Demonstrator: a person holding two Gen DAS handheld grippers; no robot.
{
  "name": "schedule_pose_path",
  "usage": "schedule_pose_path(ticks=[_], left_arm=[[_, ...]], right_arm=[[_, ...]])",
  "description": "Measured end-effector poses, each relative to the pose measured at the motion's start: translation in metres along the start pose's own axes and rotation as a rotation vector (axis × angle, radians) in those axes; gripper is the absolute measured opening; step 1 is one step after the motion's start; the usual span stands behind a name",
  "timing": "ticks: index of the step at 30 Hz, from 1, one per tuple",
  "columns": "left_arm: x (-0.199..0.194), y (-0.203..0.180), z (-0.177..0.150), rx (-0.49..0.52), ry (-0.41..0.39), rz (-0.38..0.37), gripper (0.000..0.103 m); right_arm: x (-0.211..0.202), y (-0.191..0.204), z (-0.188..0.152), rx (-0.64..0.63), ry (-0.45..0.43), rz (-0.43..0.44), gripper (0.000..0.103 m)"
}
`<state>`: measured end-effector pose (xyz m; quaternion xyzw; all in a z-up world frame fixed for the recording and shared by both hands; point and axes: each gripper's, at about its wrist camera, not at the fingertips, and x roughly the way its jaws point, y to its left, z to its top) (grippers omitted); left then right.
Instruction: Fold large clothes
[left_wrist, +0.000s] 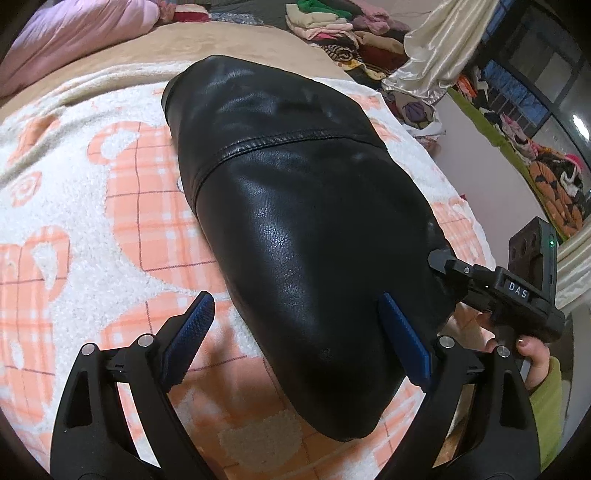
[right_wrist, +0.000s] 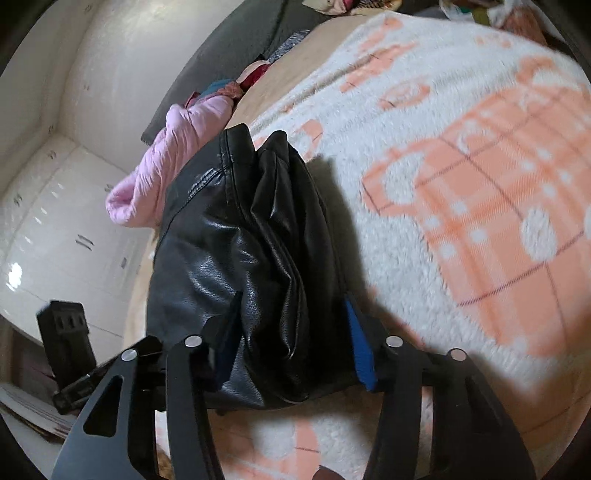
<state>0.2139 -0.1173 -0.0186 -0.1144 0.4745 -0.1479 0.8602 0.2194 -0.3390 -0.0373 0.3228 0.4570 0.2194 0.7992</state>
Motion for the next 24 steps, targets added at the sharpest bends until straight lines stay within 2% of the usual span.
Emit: schedule_pose_path(ticks=[3,7,8,10,11,12,13,14,16,17,19,21,23,24], left_arm=[[-0.005,0.005,0.004,0.011,-0.008,0.023,0.083],[-0.009,0.026,0.005,-0.027,-0.013,0.041,0.083],[-0.008,0.03,0.004,-0.038,-0.009,0.039,0.085],[-0.002,0.034,0.002,-0.048,0.021,0.024,0.087],[0.002,0.033,0.0,-0.046,0.033,0.017,0.087],[0.004,0.032,-0.002,-0.044,0.032,0.017,0.087],[0.003,0.03,-0.003,-0.039,0.031,0.015,0.087],[0.003,0.028,-0.004,-0.032,0.029,0.014,0.087],[0.002,0.023,-0.005,-0.013,0.024,0.022,0.087],[0.003,0.02,-0.005,0.002,0.03,0.024,0.087],[0.004,0.015,-0.006,0.01,0.031,0.025,0.087],[0.006,0.013,-0.007,0.008,0.031,0.019,0.087],[0.008,0.014,-0.009,-0.002,0.03,0.013,0.087],[0.008,0.013,-0.009,-0.005,0.031,0.011,0.087]], right_arm=[[-0.001,0.003,-0.013,0.054,-0.002,0.034,0.046],[0.003,0.02,-0.042,0.048,0.015,0.058,0.045],[0.004,0.023,-0.049,0.046,0.011,0.053,0.045],[0.004,0.03,-0.057,0.005,-0.021,-0.015,0.047],[0.005,0.033,-0.056,-0.015,-0.021,-0.044,0.05],[0.005,0.034,-0.054,-0.02,-0.012,-0.063,0.061],[0.006,0.034,-0.052,-0.021,0.005,-0.077,0.08],[0.005,0.034,-0.051,-0.021,0.025,-0.093,0.085],[-0.01,0.036,-0.047,-0.038,-0.017,-0.115,0.085],[-0.019,0.04,-0.042,-0.058,-0.059,-0.131,0.085],[-0.044,0.056,-0.024,-0.105,-0.201,-0.166,0.088],[-0.049,0.067,-0.004,-0.138,-0.245,-0.143,0.086],[-0.034,0.08,0.022,-0.164,-0.234,-0.143,0.071],[-0.025,0.084,0.033,-0.176,-0.224,-0.16,0.058]])
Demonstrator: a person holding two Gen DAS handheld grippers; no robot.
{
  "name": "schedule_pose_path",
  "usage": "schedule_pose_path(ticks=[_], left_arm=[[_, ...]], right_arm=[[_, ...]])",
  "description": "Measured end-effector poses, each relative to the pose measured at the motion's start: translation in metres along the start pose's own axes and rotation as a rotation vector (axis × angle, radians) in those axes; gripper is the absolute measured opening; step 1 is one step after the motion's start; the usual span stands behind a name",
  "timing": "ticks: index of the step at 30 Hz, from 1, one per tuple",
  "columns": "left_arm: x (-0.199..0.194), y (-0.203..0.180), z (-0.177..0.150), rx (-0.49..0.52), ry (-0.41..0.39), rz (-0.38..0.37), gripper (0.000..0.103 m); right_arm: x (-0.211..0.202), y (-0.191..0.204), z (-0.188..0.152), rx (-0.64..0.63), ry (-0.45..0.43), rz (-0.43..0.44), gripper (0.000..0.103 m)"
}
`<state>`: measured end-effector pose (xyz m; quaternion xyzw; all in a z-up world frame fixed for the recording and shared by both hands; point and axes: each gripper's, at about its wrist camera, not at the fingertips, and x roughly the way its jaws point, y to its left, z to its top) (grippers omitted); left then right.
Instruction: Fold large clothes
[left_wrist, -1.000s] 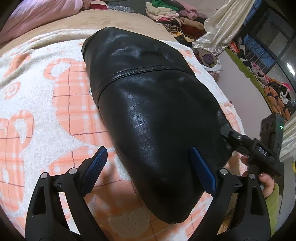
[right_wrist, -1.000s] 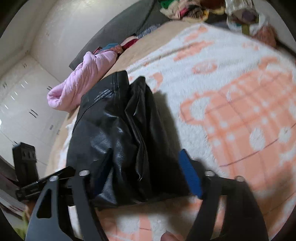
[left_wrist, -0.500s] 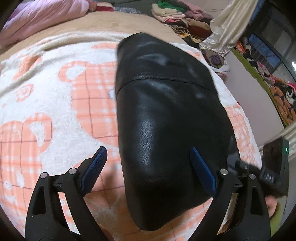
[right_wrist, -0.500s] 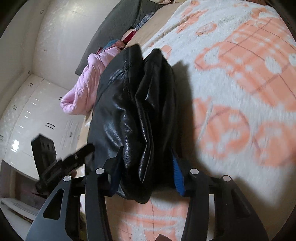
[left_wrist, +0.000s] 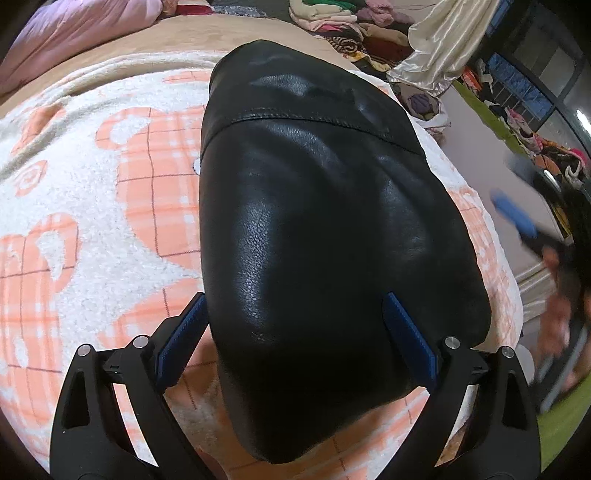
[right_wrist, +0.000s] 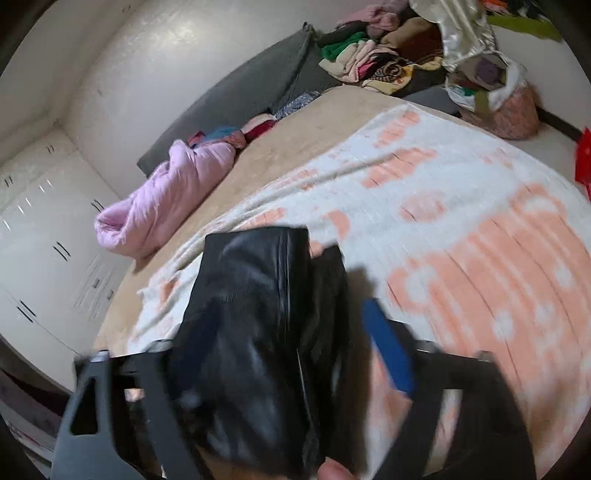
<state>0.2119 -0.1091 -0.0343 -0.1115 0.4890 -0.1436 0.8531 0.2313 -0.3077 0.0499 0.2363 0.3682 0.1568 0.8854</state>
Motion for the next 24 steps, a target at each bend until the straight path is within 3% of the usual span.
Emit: schedule_pose_path(ticks=[1,5,6,7,9,13,14,16,21,24], left_arm=[[0.0,-0.001,0.0,0.003,0.0,0.003,0.087],[-0.001,0.001,-0.002,0.005,0.005,0.002,0.087],[-0.002,0.002,-0.002,0.003,0.006,0.0,0.087],[-0.002,0.003,-0.001,-0.001,0.008,-0.004,0.087],[-0.002,0.005,0.001,-0.006,0.011,-0.002,0.087],[-0.005,0.014,0.0,-0.032,0.009,-0.036,0.095],[-0.006,0.015,0.0,-0.037,0.01,-0.061,0.095],[-0.003,0.011,-0.001,-0.036,0.026,-0.084,0.095],[0.007,-0.002,-0.006,0.016,0.041,-0.062,0.095],[0.007,-0.005,-0.006,0.027,0.036,-0.048,0.095]], right_arm=[[0.012,0.004,0.008,-0.014,0.011,-0.011,0.053],[0.072,0.02,0.025,-0.073,0.089,-0.117,0.053],[0.084,0.022,0.023,-0.085,0.115,-0.131,0.044],[0.094,0.027,0.019,-0.098,0.143,-0.123,0.017],[0.088,0.046,0.015,-0.185,0.129,-0.076,0.01],[0.042,0.046,0.028,-0.168,0.025,0.162,0.009],[0.032,0.039,0.031,-0.157,0.011,0.183,0.009],[0.032,0.026,0.033,-0.165,0.013,0.124,0.009],[0.065,-0.03,0.01,-0.072,0.09,-0.029,0.011],[0.08,-0.033,0.0,-0.077,0.098,-0.08,0.015]])
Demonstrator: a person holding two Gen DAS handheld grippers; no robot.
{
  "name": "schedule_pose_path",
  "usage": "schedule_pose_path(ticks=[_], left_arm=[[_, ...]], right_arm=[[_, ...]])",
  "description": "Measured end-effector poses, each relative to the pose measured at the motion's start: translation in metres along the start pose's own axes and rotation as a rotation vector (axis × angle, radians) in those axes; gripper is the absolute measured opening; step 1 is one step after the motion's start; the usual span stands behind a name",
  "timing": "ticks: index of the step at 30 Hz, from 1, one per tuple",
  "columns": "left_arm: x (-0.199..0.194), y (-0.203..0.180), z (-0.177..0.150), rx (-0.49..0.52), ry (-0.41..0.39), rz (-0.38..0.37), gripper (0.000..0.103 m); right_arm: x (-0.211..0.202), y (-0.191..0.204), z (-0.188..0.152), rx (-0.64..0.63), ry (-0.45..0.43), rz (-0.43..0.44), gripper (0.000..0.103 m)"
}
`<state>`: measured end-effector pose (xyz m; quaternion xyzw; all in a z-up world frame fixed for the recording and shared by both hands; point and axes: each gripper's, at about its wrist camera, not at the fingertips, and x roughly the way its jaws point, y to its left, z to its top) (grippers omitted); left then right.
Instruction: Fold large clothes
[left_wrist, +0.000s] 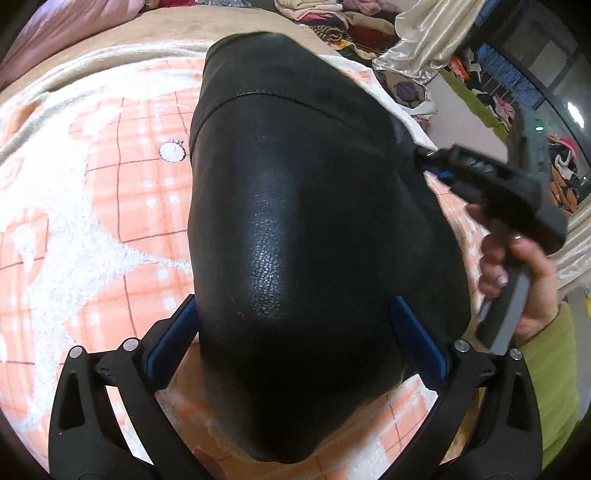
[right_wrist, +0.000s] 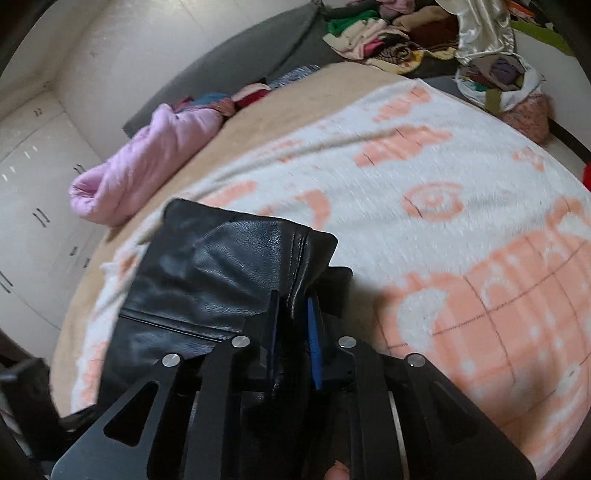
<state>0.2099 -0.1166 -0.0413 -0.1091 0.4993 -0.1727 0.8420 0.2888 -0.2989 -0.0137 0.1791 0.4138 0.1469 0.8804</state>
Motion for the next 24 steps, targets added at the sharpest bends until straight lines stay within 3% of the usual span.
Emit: schedule_pose_path(ticks=[4,12,17,19,24], left_arm=[[-0.001,-0.001,0.002,-0.007,-0.004,0.002,0.095],[-0.001,-0.007,-0.003,-0.003,-0.015,0.008,0.095],[-0.003,-0.007,-0.004,-0.005,-0.02,0.011,0.095],[-0.004,-0.006,-0.004,-0.007,-0.024,0.012,0.095],[-0.007,-0.009,-0.002,-0.005,-0.03,0.018,0.094]], right_arm=[[0.001,0.011,-0.006,-0.055,-0.009,-0.047,0.016],[0.0,0.003,-0.007,0.0,-0.033,-0.005,0.019],[-0.012,0.006,-0.01,0.001,-0.051,0.013,0.031],[-0.019,0.009,-0.013,-0.01,-0.046,0.002,0.058],[-0.032,0.01,-0.021,0.011,-0.039,0.011,0.064]])
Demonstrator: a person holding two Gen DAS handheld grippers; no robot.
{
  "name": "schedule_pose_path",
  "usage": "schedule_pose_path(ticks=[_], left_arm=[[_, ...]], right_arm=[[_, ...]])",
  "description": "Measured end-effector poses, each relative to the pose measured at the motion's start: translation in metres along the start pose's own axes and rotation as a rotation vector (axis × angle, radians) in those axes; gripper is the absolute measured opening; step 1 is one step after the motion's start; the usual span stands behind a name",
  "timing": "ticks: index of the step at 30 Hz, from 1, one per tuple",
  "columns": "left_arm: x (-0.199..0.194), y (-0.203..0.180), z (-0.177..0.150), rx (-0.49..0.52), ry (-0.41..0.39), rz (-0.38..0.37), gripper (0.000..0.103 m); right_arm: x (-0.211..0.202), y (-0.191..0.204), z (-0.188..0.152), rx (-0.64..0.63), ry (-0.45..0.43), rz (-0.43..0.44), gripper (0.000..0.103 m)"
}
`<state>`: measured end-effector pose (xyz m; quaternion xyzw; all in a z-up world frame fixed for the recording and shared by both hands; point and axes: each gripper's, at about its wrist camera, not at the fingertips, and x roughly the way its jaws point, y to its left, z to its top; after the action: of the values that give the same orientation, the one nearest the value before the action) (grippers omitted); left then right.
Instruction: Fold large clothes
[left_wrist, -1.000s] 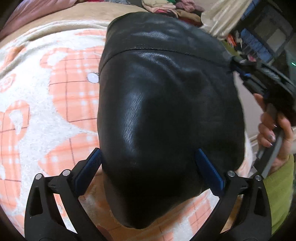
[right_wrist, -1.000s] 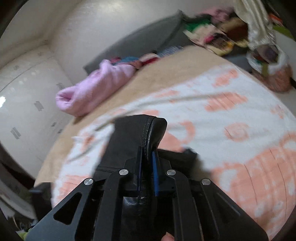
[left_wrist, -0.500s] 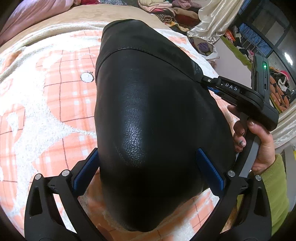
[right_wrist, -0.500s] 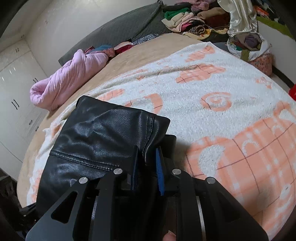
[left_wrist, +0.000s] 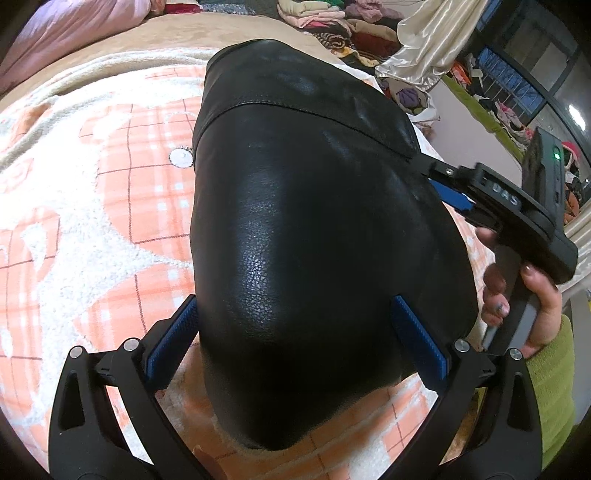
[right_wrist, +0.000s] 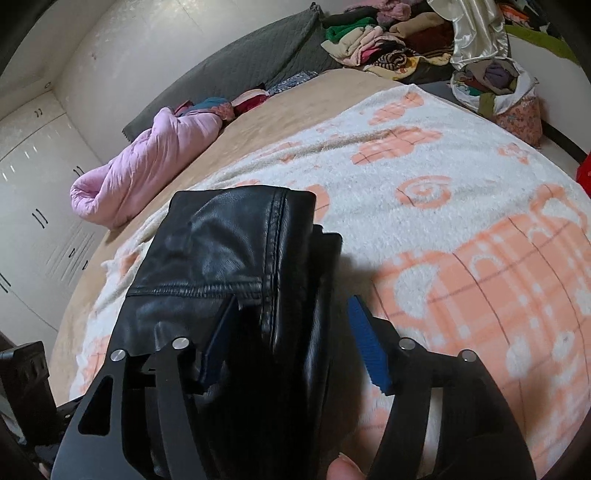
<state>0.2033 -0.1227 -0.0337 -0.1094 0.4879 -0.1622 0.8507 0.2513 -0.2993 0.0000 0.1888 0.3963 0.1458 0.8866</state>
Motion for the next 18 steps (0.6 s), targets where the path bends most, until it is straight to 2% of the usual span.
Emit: schedule_pose_path(ticks=[2,6,11,12,13,16,18], left_arm=[[-0.001,-0.001,-0.001,0.001,-0.002,-0.001,0.094],[-0.002,0.002,-0.003,-0.008,-0.006,-0.01,0.094],[-0.007,0.004,-0.007,-0.014,-0.016,-0.021,0.094],[-0.008,0.005,-0.008,-0.012,-0.019,-0.021,0.094],[-0.01,0.006,-0.01,-0.013,-0.023,-0.022,0.094],[-0.014,0.009,-0.013,-0.013,-0.03,-0.014,0.094],[-0.017,0.007,-0.014,-0.007,-0.042,0.002,0.094]], right_arm=[[-0.01,0.0,-0.005,0.013,-0.009,0.007,0.073],[-0.031,0.004,-0.02,0.028,-0.026,0.034,0.079],[-0.05,0.004,-0.045,0.075,-0.006,0.093,0.079],[-0.051,0.005,-0.051,0.071,0.002,0.086,0.076],[-0.051,0.007,-0.054,0.055,0.013,0.068,0.065],[-0.044,0.016,-0.066,-0.012,0.059,0.011,0.044],[-0.038,0.018,-0.068,-0.026,0.075,-0.025,0.044]])
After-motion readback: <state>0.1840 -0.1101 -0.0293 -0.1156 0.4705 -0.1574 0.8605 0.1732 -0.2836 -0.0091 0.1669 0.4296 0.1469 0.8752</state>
